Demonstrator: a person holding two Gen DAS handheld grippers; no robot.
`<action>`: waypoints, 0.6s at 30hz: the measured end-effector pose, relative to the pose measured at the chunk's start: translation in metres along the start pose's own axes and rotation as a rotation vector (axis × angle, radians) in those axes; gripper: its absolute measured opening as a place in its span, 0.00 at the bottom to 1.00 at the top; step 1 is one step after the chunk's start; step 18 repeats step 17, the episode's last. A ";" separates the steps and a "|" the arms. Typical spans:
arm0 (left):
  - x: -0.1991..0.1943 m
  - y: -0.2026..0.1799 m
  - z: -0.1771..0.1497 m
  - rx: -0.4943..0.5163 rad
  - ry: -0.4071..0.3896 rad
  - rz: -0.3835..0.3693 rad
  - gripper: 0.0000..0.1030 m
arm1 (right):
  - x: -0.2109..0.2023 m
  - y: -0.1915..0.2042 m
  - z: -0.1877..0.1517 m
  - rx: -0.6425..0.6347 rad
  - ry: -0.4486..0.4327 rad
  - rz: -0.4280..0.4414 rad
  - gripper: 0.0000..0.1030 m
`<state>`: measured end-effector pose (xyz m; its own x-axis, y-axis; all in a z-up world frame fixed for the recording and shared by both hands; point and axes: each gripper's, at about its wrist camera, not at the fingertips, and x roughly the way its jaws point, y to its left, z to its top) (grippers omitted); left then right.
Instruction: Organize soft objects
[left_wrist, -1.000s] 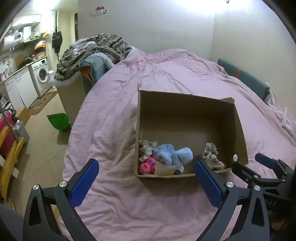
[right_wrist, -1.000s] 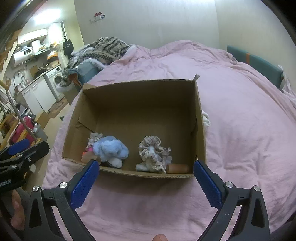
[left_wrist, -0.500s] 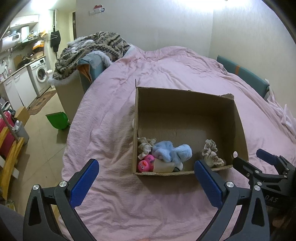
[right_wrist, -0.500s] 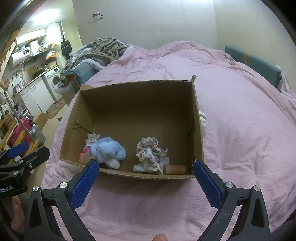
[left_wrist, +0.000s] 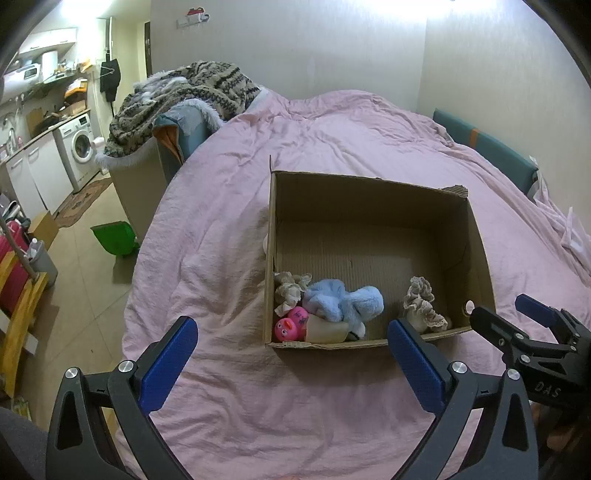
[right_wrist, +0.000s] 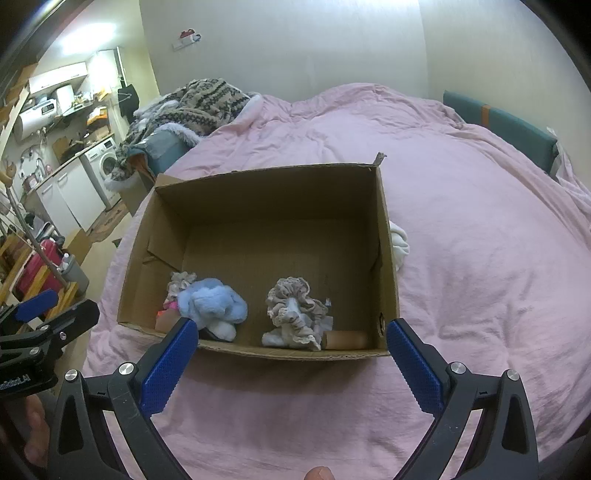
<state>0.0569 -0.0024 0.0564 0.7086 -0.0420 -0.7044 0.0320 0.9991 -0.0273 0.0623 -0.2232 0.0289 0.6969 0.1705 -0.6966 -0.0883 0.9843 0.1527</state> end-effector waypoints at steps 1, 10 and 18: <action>0.000 0.000 0.000 0.000 -0.001 0.000 1.00 | 0.001 0.000 0.000 -0.001 0.001 0.001 1.00; 0.000 0.000 0.000 0.000 0.003 -0.002 0.99 | 0.000 0.001 0.000 -0.001 0.001 0.000 1.00; 0.002 -0.001 0.000 -0.006 0.005 0.002 1.00 | -0.001 0.001 -0.001 -0.002 0.000 0.001 1.00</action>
